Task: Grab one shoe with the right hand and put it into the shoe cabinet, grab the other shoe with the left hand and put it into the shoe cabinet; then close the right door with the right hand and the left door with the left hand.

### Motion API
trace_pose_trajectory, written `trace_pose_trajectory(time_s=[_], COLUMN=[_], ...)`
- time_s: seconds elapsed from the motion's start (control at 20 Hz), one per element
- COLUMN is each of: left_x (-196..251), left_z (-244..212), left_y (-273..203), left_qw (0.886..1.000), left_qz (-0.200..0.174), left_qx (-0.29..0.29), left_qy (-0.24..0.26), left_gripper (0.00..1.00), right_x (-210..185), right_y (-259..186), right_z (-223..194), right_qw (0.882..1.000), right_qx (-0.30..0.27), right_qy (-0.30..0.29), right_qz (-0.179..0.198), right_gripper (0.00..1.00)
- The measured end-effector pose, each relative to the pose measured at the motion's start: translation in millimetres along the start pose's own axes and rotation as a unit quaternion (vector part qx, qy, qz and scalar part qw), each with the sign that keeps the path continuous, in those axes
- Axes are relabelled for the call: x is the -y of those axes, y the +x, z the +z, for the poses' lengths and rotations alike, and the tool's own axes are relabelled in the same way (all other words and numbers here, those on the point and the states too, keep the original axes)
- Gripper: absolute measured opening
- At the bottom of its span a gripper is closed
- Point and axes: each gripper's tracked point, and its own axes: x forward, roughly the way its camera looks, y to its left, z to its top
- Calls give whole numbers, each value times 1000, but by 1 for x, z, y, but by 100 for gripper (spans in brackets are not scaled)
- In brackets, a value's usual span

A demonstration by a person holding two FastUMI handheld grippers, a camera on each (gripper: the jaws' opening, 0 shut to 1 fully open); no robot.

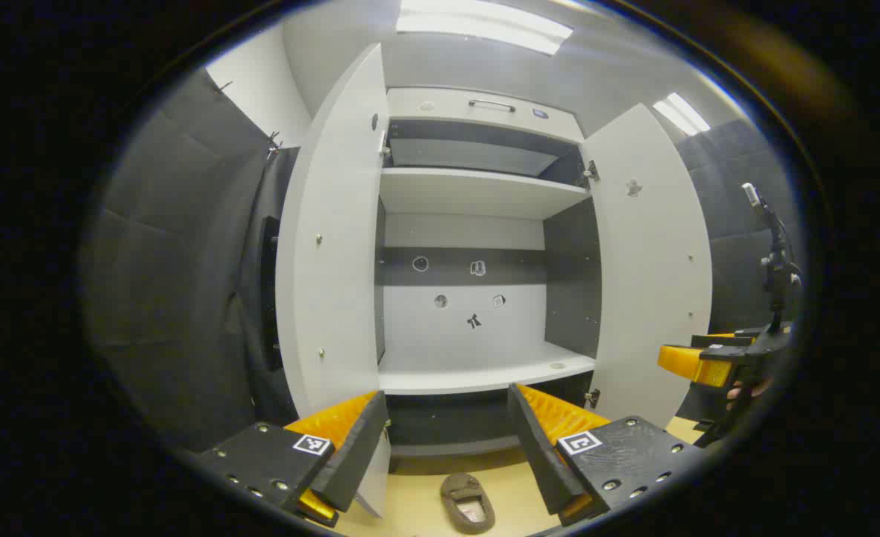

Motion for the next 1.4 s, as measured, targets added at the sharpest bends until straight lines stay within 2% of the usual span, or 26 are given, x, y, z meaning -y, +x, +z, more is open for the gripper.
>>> trace_pose_trajectory(time_s=[0.05,0.15,0.2,0.25,0.45,0.5,0.55,0.65,0.7,0.9,1.05,1.1,1.15,1.2,1.25,1.3,1.35,1.4], left_x=[0,-1,0,1,2,2,2,0,0,2,-1,-1,-2,-1,-2,-2,-1,-1], left_z=[-2,-9,-13,-14,-17,-18,-19,-23,-24,-32,-36,-39,-40,-42,-43,-46,-48,-52], left_y=[-2,-11,-15,-17,-23,-24,-25,-27,-28,-30,-30,-31,-31,-31,-31,-31,-32,-33], left_qw=[1000,1000,1000,1000,1000,1000,1000,1000,1000,999,999,999,998,998,998,998,998,998], left_qz=[0,3,4,5,12,13,14,19,20,25,32,34,34,35,35,36,36,36], left_qx=[-1,-1,-1,-1,-6,-7,-9,-15,-15,-25,-34,-36,-40,-43,-47,-50,-52,-55], left_qy=[2,6,6,6,-3,-4,-2,5,5,-12,-18,-20,-23,-25,-26,-27,-26,-25], left_gripper=[94,94,99,94,94,99,94,94,94,94,94,94,99,94,99,94,94,99], right_x=[3,5,7,8,8,7,6,1,-2,-9,-12,-13,-15,-19,-24,-27,-29,-31], right_y=[-1,-2,-2,-2,1,1,3,2,2,7,14,18,21,23,26,30,34,37], right_z=[-1,0,1,1,1,1,-1,-6,-7,-12,-17,-20,-22,-27,-31,-38,-45,-53], right_qw=[1000,1000,1000,1000,1000,1000,1000,999,999,998,997,996,995,993,991,989,988,985], right_qx=[-1,-2,-2,-1,-7,-9,-15,-33,-35,-48,-66,-75,-84,-96,-108,-120,-132,-144], right_qy=[0,3,2,2,1,0,-2,-10,-14,-12,9,14,18,21,21,16,10,5], right_qz=[-2,-2,-2,-2,7,9,10,19,26,40,47,48,52,64,76,82,86,90], right_gripper=[92,96,96,96,96,96,96,92,96,96,96,92,92,96,96,96,96,96])
